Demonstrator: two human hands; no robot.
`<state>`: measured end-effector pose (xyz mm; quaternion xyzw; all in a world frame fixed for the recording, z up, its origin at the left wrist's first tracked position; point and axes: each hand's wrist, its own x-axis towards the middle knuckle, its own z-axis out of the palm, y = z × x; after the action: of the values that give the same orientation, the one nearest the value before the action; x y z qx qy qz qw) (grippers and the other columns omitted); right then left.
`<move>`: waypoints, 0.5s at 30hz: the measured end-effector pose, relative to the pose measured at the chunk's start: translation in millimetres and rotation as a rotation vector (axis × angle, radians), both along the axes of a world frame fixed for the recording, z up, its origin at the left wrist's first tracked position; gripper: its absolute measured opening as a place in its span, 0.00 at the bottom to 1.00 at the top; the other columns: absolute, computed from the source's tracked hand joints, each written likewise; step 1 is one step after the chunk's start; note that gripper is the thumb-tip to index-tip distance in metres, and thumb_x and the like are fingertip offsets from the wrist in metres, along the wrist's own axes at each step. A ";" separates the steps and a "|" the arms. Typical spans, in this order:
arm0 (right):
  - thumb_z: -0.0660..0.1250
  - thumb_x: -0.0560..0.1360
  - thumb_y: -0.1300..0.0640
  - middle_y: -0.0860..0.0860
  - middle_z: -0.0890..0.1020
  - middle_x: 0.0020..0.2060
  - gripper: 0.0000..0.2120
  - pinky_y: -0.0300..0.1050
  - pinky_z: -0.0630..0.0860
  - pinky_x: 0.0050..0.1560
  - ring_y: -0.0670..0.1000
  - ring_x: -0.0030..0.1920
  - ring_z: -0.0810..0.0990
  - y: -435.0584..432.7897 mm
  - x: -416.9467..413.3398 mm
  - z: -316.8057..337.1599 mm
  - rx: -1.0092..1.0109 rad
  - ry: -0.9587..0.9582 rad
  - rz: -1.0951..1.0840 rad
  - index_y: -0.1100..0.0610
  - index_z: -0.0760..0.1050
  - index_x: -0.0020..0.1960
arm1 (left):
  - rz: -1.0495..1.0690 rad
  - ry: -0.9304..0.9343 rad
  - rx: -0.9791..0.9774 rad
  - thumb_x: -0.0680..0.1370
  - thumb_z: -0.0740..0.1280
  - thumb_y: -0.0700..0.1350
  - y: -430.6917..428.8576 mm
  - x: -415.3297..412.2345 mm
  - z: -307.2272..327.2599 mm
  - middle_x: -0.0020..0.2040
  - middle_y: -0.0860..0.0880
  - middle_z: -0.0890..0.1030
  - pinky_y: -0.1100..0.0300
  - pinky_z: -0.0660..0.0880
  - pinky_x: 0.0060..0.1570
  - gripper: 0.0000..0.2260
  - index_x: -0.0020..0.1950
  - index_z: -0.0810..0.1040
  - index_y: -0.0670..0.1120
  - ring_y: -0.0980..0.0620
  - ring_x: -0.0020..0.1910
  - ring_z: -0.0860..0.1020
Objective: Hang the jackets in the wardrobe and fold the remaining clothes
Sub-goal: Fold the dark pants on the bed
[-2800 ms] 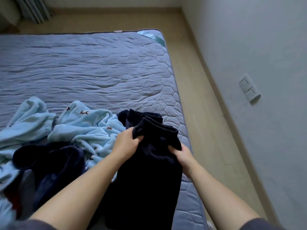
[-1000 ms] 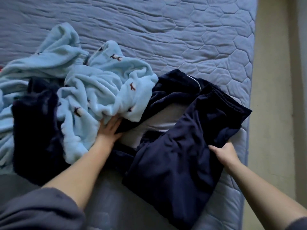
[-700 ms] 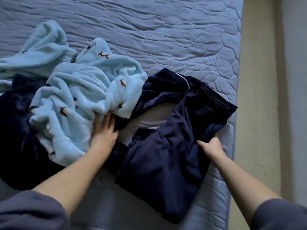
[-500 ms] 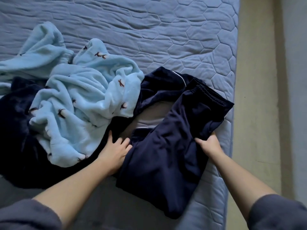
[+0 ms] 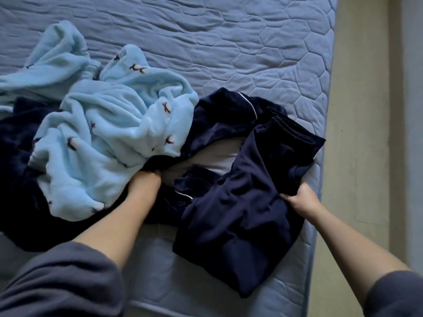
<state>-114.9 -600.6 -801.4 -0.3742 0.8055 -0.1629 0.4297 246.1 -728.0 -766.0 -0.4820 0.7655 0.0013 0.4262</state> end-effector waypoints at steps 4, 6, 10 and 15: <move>0.72 0.70 0.67 0.59 0.74 0.66 0.33 0.46 0.67 0.64 0.59 0.67 0.72 3.7 -9.2 5.2 0.025 -0.009 0.008 0.62 0.63 0.72 | -0.197 0.166 -0.014 0.78 0.58 0.48 23.3 -30.0 0.4 0.60 0.47 0.75 0.45 0.63 0.63 0.17 0.65 0.65 0.47 0.45 0.59 0.74; 0.73 0.70 0.67 0.57 0.74 0.67 0.35 0.47 0.67 0.65 0.58 0.68 0.71 6.0 -15.1 8.8 0.032 -0.018 0.010 0.61 0.62 0.73 | -0.117 0.333 0.188 0.74 0.59 0.58 29.6 -35.5 0.7 0.63 0.48 0.73 0.44 0.65 0.62 0.27 0.69 0.61 0.48 0.45 0.62 0.72; 0.72 0.70 0.66 0.57 0.74 0.67 0.35 0.45 0.68 0.61 0.58 0.68 0.71 7.8 -17.7 9.3 0.037 0.006 0.029 0.59 0.62 0.73 | 0.218 0.609 0.232 0.73 0.65 0.60 37.6 -55.9 8.1 0.66 0.47 0.68 0.50 0.72 0.48 0.39 0.77 0.47 0.55 0.41 0.57 0.76; 0.72 0.71 0.64 0.56 0.74 0.66 0.35 0.42 0.66 0.58 0.59 0.67 0.71 9.4 -16.5 1.3 0.048 0.005 0.007 0.58 0.61 0.74 | -0.187 0.524 -0.059 0.77 0.60 0.39 16.0 -85.2 13.3 0.54 0.44 0.72 0.54 0.65 0.29 0.13 0.60 0.69 0.50 0.41 0.40 0.80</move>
<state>-131.4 -591.2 -800.1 -0.3672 0.8089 -0.1411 0.4369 160.9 -712.0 -752.7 -0.4048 0.8904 0.0645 0.1980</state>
